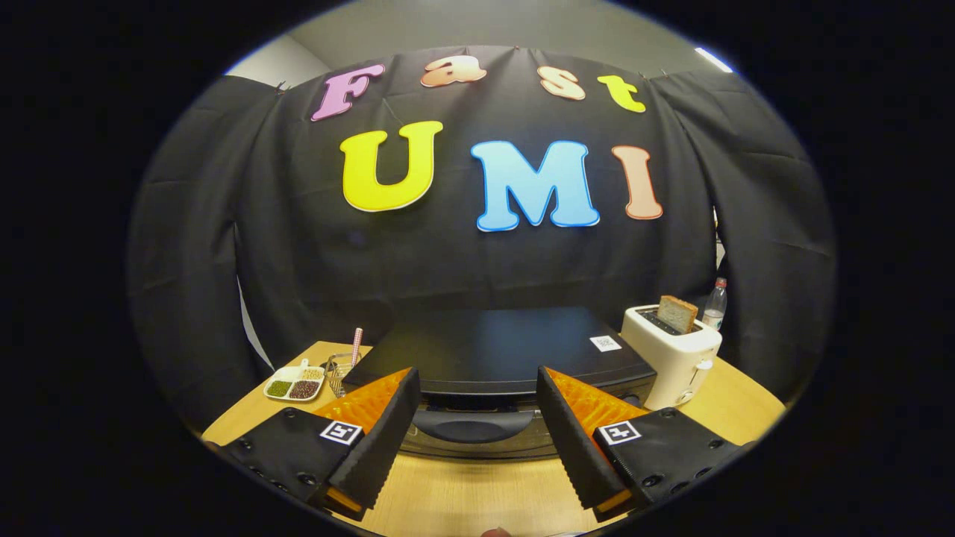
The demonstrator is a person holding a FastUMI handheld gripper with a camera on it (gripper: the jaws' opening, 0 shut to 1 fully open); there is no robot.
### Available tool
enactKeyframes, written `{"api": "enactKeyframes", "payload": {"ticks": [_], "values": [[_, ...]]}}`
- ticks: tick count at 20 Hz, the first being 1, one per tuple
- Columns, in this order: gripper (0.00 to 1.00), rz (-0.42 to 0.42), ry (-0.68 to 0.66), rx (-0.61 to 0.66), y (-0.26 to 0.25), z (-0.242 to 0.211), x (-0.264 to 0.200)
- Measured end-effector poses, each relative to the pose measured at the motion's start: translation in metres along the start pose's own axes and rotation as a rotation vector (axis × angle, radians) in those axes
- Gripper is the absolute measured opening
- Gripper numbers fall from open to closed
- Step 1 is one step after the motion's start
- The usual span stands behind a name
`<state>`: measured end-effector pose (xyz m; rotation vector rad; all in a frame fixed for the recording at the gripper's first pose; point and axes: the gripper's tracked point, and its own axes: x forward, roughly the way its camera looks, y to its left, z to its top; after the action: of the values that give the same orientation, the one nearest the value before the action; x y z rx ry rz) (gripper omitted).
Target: Open the toaster oven, put the food inside, and close the toaster oven door.
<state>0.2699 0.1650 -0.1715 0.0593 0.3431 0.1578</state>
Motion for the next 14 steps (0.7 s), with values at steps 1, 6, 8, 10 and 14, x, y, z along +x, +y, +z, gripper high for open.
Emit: {"api": "enactKeyframes", "payload": {"ticks": [1,6,8,10,14], "values": [[0.99,-0.003,0.016,0.007,0.002,-0.006,0.005],[0.99,-0.042,0.060,0.004,0.003,-0.025,0.027],[0.99,-0.074,0.072,0.010,-0.002,-0.033,0.034],[0.99,-0.099,0.051,0.000,-0.003,-0.034,0.039],[0.99,-0.117,0.021,-0.037,0.000,-0.035,0.035]]}}
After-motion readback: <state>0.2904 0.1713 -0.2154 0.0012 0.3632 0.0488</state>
